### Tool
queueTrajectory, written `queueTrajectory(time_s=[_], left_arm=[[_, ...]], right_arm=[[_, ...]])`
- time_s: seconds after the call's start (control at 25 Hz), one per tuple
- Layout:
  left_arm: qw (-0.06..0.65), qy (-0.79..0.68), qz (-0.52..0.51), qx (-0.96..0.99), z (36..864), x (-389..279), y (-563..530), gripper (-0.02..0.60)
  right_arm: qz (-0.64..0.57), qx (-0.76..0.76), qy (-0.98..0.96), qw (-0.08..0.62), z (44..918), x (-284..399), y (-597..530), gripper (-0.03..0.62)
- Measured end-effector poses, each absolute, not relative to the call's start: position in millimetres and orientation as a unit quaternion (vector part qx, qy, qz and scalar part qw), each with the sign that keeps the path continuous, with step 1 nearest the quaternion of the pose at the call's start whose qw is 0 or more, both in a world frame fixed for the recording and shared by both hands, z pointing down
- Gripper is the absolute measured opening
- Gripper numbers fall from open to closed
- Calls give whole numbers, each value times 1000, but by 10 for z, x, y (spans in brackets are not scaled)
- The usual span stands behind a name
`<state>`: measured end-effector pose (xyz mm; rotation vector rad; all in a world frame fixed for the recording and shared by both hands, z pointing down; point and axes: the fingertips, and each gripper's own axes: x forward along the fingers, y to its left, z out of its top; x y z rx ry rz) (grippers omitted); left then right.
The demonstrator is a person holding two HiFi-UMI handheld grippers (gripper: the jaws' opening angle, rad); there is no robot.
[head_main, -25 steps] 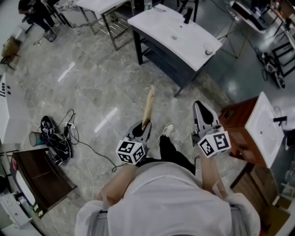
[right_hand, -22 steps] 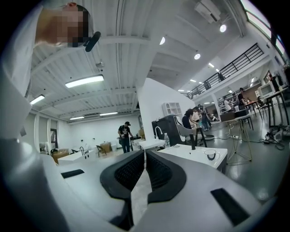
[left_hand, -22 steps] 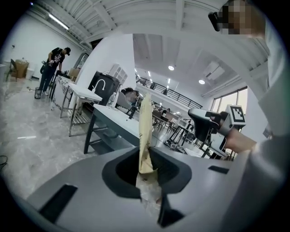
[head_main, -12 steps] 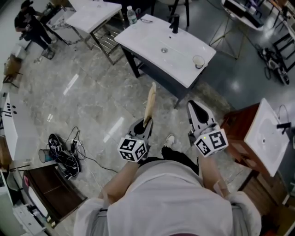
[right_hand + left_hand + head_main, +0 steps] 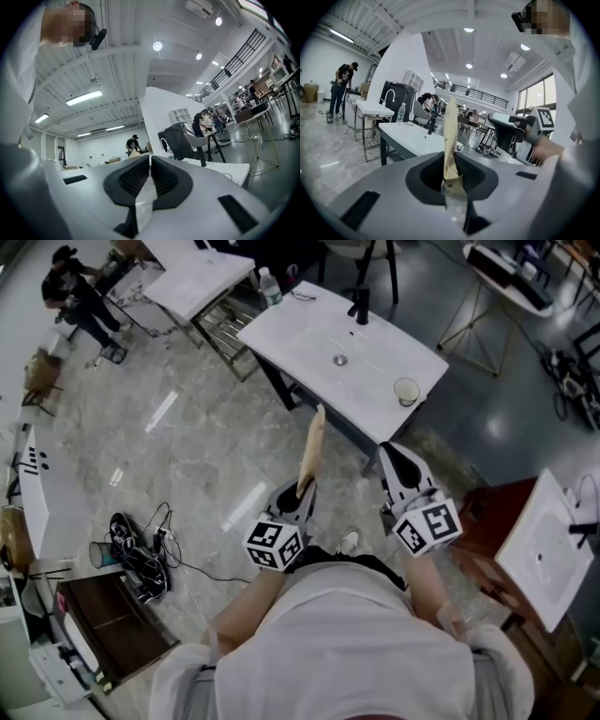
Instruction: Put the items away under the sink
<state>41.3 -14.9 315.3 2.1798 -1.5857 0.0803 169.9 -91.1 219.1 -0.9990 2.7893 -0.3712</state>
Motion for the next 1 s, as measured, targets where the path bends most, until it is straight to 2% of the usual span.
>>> queueTrajectory(time_s=[0.48, 1.0], left_arm=[[215, -596, 5, 773, 3124, -37, -516, 51], [255, -546, 25, 798, 3471, -837, -1135, 51]], right_arm=[[-106, -315, 941, 72, 2128, 1308, -1146, 41], [-113, -405, 907, 12, 2363, 822, -1566, 41]])
